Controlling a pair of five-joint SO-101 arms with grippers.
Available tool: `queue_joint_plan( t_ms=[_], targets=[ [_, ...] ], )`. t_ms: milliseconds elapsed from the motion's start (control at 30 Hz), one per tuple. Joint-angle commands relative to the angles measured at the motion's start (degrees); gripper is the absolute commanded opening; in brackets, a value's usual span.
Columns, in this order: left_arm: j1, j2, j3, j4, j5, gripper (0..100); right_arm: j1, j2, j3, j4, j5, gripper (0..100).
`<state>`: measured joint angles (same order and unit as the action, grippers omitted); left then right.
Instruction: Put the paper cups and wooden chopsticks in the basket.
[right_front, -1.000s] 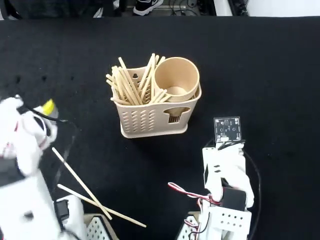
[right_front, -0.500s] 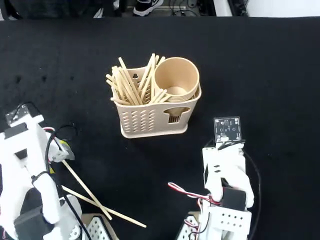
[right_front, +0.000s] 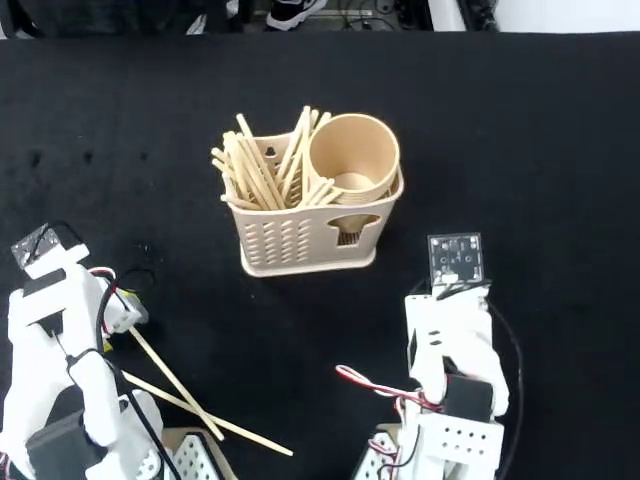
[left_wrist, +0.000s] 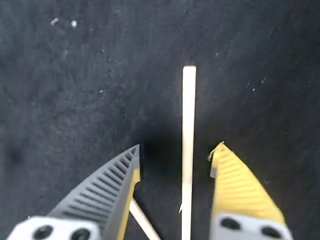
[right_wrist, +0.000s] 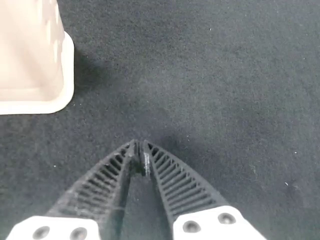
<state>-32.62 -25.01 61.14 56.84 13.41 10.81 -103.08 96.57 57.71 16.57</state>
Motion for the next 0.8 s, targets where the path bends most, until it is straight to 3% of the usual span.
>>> queue_joint_plan(
  t_ms=[0,67,167,267,500,767],
  targets=[
    [0.13,-0.70,0.13,-2.99,0.35,10,-0.70,-4.09,-0.04,-0.35,0.35,1.5],
    [0.13,-0.70,-0.22,-4.75,0.35,2,-0.70,-4.09,-0.04,-0.35,0.35,1.5],
    [0.13,-1.23,-0.31,-5.45,0.88,6,-0.70,-4.09,-0.04,-0.35,0.35,1.5],
    [0.84,-1.32,-3.03,-4.40,0.79,3,-0.70,-4.09,-0.04,-0.35,0.35,1.5],
    [4.53,-1.32,-20.35,9.58,1.05,3,-0.70,-4.09,-0.04,-0.35,0.35,1.5],
    [8.48,-1.41,-48.04,22.15,10.73,3,-0.70,-4.09,-0.04,-0.35,0.35,1.5]
  ],
)
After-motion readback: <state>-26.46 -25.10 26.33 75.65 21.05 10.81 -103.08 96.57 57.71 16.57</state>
